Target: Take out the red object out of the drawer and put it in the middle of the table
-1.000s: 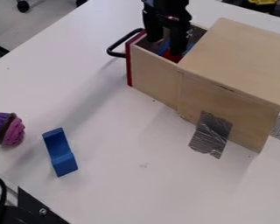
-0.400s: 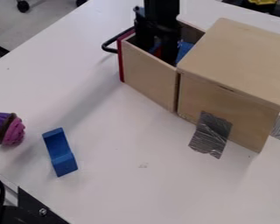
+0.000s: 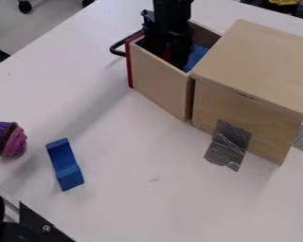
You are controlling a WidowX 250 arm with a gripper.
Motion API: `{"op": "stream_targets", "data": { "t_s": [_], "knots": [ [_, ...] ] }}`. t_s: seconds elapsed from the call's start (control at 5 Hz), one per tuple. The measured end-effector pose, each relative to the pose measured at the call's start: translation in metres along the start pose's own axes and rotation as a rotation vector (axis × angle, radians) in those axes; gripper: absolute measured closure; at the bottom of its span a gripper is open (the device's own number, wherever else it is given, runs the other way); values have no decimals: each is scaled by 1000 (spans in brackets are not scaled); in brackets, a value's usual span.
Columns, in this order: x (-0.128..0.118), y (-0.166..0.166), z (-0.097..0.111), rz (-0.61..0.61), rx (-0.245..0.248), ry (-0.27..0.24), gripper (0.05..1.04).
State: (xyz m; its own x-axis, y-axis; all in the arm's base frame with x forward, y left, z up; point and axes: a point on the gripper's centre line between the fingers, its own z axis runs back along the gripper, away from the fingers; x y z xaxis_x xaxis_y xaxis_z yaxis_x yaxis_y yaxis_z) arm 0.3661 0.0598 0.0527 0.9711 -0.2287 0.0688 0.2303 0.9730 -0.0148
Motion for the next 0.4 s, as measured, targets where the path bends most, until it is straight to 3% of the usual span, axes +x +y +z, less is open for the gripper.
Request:
{"op": "stream_targets", "data": {
  "t_s": [0.4],
  "knots": [
    [-9,1,14,51,-26,-29,404]
  ]
}}
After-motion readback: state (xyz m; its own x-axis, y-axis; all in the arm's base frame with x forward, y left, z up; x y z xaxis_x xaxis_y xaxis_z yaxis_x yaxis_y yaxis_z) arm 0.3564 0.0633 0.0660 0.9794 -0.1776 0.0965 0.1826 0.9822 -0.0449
